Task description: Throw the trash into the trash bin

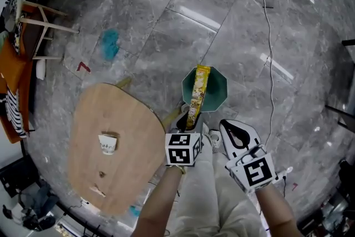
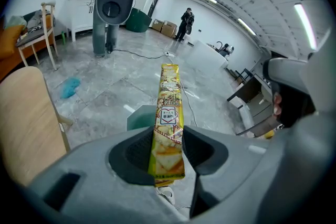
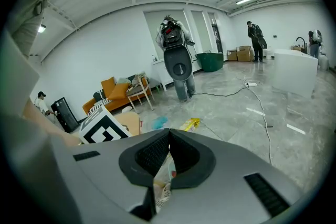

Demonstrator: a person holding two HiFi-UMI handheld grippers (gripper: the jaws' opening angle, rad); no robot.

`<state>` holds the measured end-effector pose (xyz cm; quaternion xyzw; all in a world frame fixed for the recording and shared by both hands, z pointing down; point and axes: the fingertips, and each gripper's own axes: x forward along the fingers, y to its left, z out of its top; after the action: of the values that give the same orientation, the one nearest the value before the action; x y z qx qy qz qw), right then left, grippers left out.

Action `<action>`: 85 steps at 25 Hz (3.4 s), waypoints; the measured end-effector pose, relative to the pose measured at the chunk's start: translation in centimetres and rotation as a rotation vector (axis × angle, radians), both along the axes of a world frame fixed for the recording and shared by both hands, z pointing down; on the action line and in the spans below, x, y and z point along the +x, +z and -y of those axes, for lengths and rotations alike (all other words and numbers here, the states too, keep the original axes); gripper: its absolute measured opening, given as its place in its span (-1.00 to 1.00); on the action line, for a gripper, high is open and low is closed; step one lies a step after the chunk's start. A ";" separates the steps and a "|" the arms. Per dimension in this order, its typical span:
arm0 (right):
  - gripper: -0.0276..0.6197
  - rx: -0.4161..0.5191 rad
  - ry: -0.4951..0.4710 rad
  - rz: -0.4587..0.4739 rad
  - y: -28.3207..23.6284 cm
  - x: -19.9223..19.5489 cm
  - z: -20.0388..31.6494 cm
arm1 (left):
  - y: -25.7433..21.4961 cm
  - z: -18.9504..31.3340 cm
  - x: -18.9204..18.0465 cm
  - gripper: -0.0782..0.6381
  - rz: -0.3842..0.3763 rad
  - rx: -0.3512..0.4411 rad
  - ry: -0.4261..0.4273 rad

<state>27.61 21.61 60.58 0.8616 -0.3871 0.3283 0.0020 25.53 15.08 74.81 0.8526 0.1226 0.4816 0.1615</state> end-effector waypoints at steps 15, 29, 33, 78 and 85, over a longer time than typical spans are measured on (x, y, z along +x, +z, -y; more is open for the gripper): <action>-0.89 -0.008 0.016 0.039 2.6 -1.1 -0.6 | 3.9 -1.0 -1.0 -0.33 0.074 0.012 0.021; -0.89 -0.010 0.048 0.050 2.5 -0.7 -0.8 | 3.8 -1.2 -1.1 -0.33 0.076 0.001 0.037; -0.89 0.000 0.046 0.046 2.6 -0.7 -0.9 | 3.4 -1.1 -0.8 -0.31 0.063 -0.005 0.028; -0.89 0.011 0.039 0.016 -1.9 -1.1 -0.5 | -3.9 -1.3 0.0 -0.73 -0.035 -0.007 -0.015; -0.89 0.025 0.051 -0.010 -3.1 -1.3 -0.9 | -5.7 -2.0 -0.4 -0.75 -0.047 -0.021 -0.004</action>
<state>26.32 22.47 57.51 0.8727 -0.3692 0.3192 -0.0153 25.08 17.13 69.12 0.8621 0.1296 0.4599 0.1687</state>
